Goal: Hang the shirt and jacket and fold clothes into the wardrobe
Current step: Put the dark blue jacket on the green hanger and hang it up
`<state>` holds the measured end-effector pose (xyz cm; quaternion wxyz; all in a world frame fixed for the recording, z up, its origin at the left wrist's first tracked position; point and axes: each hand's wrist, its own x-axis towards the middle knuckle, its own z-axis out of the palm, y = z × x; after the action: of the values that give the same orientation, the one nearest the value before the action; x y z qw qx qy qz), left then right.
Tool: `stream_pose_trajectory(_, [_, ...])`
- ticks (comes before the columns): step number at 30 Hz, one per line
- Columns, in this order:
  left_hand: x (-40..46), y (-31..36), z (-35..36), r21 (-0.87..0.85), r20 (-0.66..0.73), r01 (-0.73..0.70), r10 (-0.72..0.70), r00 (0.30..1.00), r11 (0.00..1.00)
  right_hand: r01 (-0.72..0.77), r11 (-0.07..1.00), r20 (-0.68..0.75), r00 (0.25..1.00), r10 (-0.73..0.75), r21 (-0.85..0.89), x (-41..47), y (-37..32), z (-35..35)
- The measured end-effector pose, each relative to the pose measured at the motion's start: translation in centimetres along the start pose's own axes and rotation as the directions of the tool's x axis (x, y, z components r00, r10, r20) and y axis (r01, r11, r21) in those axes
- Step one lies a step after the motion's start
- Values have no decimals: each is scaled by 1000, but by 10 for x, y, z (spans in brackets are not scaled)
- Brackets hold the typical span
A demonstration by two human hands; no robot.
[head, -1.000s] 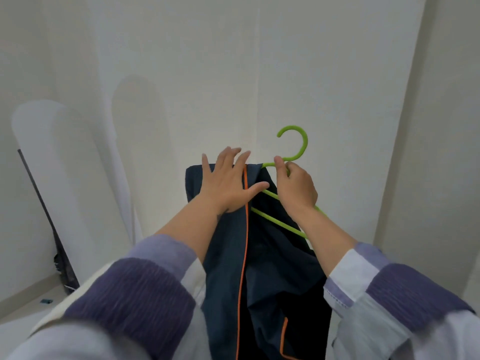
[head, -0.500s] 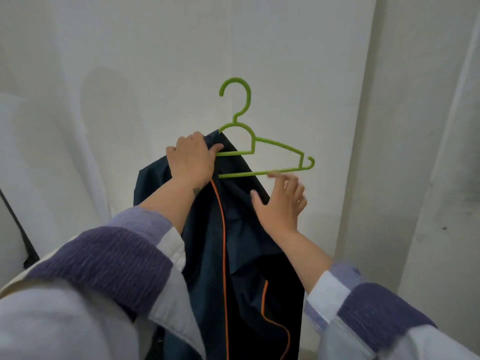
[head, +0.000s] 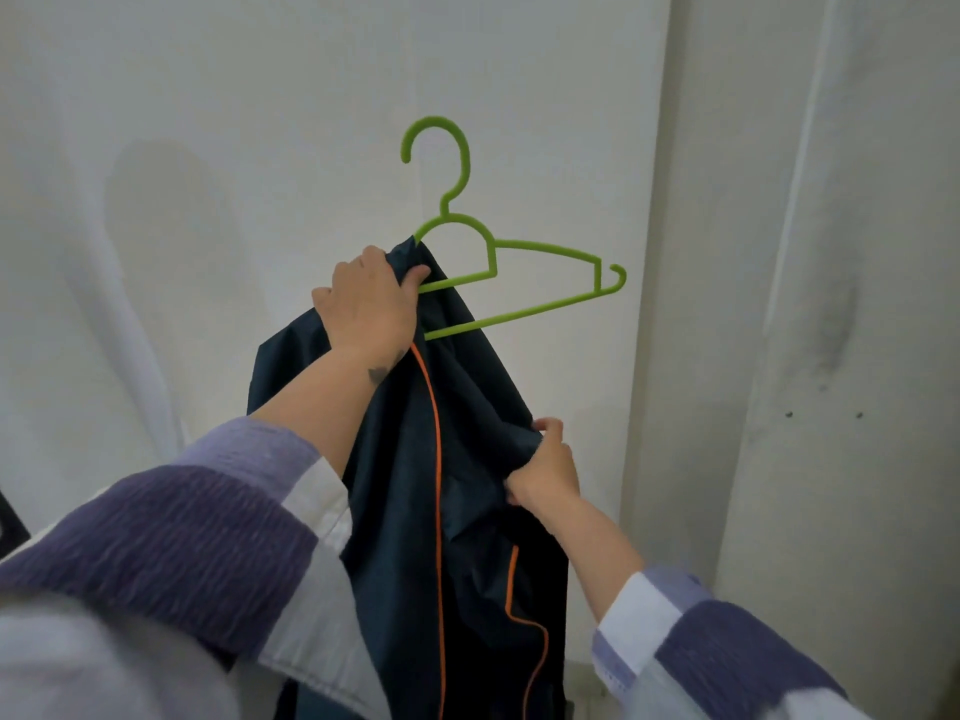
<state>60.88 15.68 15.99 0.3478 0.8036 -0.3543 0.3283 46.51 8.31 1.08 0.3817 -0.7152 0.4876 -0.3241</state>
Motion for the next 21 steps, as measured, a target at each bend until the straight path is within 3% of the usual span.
stream_pose_trajectory(4, [-7, 11, -15, -35, -2, 32, -32, 999, 999, 70, 994, -128, 990, -59, 84, -3, 9, -20])
stream_pose_trajectory(8, [-18, 40, -26, -61, 2, 30, -30, 1000, 998, 216, 934, 104, 962, -254, 285, -31, -1, -23])
stream_pose_trajectory(10, [-27, 58, -32, -86, 13, 22, -21, 1000, 996, 268, 940, 208, 928, -311, 211, -46, 4, -26])
stream_pose_trajectory(12, [-36, 76, -39, -112, 21, 16, -13, 1000, 994, 361, 932, 219, 913, -344, -40, -54, 22, -31])
stream_pose_trajectory(14, [-44, 91, -47, -141, 18, 7, -5, 1000, 990, 354, 918, 107, 935, -339, -179, -58, 42, -49])
stream_pose_trajectory(18, [-60, 104, -66, -195, 10, -37, 40, 999, 980, 188, 977, -150, 968, -201, -95, -63, 56, -119])
stream_pose_trajectory(21, [-78, 111, -78, -221, 5, -79, 82, 997, 972, 110, 979, -264, 952, -153, -171, -70, 59, -172])
